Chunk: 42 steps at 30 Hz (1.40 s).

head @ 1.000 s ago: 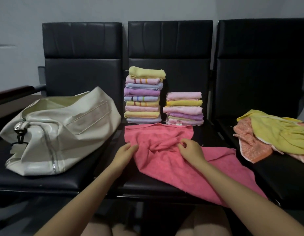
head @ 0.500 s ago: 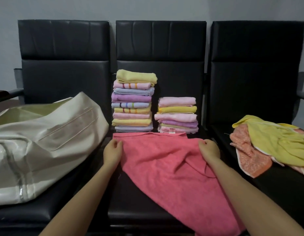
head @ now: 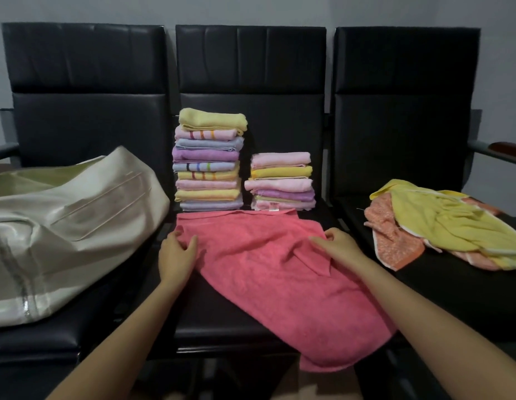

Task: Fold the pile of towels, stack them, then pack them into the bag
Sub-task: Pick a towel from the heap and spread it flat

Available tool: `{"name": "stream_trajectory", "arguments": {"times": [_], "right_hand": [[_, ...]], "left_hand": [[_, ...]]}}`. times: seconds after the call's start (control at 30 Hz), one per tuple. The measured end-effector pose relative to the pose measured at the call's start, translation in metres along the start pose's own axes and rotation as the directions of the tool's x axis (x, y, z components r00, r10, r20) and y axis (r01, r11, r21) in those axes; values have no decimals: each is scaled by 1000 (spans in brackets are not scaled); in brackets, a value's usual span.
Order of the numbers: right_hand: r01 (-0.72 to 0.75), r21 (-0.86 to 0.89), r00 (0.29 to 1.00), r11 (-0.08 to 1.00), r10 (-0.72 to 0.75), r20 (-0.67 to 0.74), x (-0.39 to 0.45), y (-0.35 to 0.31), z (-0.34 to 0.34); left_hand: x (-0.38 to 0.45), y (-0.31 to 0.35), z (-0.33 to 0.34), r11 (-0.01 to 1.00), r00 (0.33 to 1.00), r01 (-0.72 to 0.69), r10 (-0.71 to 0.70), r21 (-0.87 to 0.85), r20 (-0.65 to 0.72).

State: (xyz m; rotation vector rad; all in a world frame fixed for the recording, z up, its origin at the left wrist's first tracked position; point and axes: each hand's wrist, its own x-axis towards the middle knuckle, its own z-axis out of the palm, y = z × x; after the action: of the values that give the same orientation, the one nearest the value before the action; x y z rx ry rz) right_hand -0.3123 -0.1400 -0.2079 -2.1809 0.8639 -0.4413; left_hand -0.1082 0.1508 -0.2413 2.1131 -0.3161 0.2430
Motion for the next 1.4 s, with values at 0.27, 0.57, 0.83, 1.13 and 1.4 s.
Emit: {"name": "stream_trajectory", "arguments": {"times": [0.27,0.57,0.83,1.13,1.4], "right_hand": [[60,-437,997,898,-29,78,-54,-3,5],[22,-157,995,987,-37,-91,-69,-26,41],[-35,180,999,983,32,15,-50,-61,70],[-177,443,953,879,266,-147,10,-43,8],[-146,337,967,930,206,-148,11,-23,33]], "left_hand": [[-34,1,-12,979,995,-90,81,185,55],[-69,27,-11,897,982,-112,34,428,185],[-84,52,-13,890,887,219,-11,-400,461],[18,26,-18,687,856,518,-413,-509,312],[18,7,11,984,991,97,-82,-148,107]]}}
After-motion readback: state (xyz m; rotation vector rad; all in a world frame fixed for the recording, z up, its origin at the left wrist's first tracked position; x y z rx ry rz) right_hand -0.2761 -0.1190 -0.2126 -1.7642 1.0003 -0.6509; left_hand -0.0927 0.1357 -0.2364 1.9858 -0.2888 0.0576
